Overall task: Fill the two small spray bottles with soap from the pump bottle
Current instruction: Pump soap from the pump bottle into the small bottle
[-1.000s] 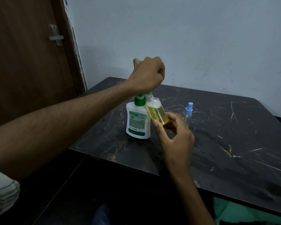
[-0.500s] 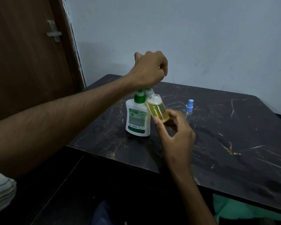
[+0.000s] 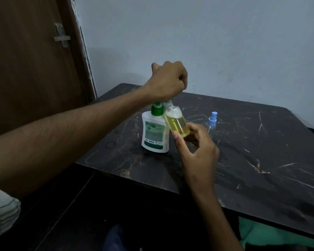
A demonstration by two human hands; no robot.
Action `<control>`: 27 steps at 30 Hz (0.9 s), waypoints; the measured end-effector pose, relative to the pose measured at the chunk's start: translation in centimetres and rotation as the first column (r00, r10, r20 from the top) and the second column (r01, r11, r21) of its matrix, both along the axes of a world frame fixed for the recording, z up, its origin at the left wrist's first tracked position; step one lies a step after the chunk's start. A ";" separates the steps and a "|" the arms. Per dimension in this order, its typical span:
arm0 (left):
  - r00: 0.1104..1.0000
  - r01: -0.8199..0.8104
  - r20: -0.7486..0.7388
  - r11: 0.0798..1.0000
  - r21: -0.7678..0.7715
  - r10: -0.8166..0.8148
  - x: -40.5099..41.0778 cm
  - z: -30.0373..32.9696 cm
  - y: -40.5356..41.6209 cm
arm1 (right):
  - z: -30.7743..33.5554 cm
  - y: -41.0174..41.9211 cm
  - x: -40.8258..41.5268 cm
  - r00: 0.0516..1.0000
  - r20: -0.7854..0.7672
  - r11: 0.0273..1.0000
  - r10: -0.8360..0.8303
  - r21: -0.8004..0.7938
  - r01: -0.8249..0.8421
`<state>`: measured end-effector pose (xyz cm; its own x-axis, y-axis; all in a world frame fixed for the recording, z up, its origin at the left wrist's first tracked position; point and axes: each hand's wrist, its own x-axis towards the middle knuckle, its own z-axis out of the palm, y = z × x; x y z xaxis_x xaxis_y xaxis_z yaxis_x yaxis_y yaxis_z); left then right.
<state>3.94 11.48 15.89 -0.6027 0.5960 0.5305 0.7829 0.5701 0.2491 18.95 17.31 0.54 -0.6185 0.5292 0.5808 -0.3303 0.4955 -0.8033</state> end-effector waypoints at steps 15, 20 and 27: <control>1.000 0.000 -0.024 1.000 0.004 0.000 0.0 0.1 0.2 | 0.2 -0.1 0.2 1.000 0.003 1.000 0.014 0.004 -0.014; 0.999 0.018 -0.041 1.000 -0.008 -0.018 0.0 0.1 0.2 | 0.1 -0.1 0.1 1.000 -0.003 1.000 0.003 0.003 -0.003; 0.999 0.015 -0.048 1.000 -0.006 -0.015 0.1 0.2 0.2 | 0.1 -0.1 0.3 1.000 -0.013 1.000 0.004 -0.007 -0.004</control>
<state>3.99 11.72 16.12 -0.5676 0.6078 0.5554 0.8025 0.5591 0.2082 19.20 17.21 0.68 -0.6131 0.5311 0.5849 -0.3424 0.4886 -0.8025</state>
